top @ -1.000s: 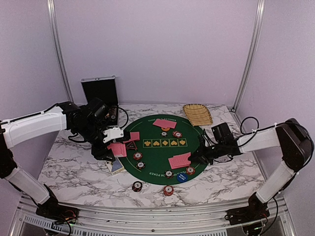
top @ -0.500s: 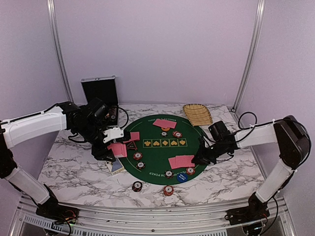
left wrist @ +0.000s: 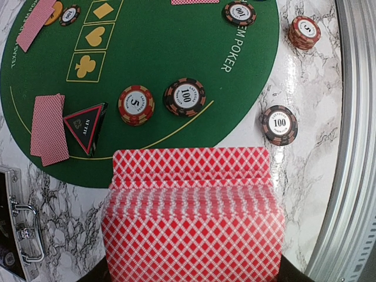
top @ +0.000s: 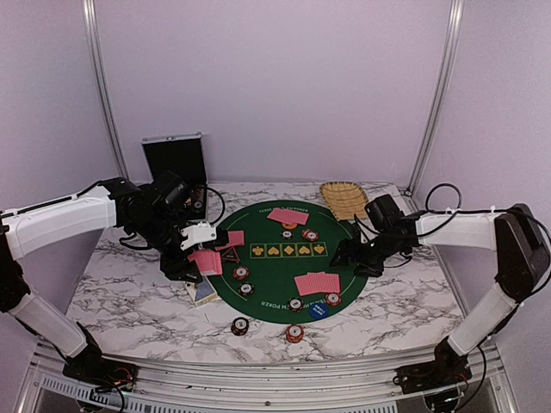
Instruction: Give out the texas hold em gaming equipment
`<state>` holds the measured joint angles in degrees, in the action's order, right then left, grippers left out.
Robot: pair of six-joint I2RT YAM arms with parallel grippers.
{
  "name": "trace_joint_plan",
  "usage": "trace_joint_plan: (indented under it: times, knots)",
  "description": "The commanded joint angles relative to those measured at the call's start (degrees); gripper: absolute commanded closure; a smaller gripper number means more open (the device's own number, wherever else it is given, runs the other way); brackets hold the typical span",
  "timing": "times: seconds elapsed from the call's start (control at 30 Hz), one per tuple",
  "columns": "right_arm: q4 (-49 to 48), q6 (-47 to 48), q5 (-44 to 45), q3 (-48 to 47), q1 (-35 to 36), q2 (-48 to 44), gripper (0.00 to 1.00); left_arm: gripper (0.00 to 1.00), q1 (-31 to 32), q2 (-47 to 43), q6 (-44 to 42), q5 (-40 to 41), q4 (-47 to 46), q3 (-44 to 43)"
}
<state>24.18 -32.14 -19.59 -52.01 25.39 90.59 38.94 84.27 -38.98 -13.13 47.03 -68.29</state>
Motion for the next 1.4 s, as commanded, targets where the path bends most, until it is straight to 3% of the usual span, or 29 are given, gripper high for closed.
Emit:
trace_joint_plan:
  times: [0.0,0.3,0.7,0.97,1.37]
  knots:
    - [2.42,-0.25,4.95,-5.35,2.07,-3.44,0.02,1.00,-0.18,-0.52,0.08,-1.43,0.83,-1.49]
    - [-3.61,-5.74,1.37,-11.97,7.80,-1.01,0.01,1.00,-0.20,-1.12,0.14,-0.87,0.79,-1.48]
    - [-30.51,-19.54,-9.53,-13.15,17.95,6.95,0.01,1.00,-0.18,-1.30,0.62,-1.03,0.79,-1.74]
    - [-42.07,-26.94,-13.81,-18.85,25.32,18.63,0.01,1.00,-0.22,-1.55,0.69,-0.99,0.79,-1.93]
    - [-55.06,-34.78,-17.01,-22.80,29.06,26.94,0.01,1.00,-0.27,-1.58,0.40,-0.99,0.79,-1.78]
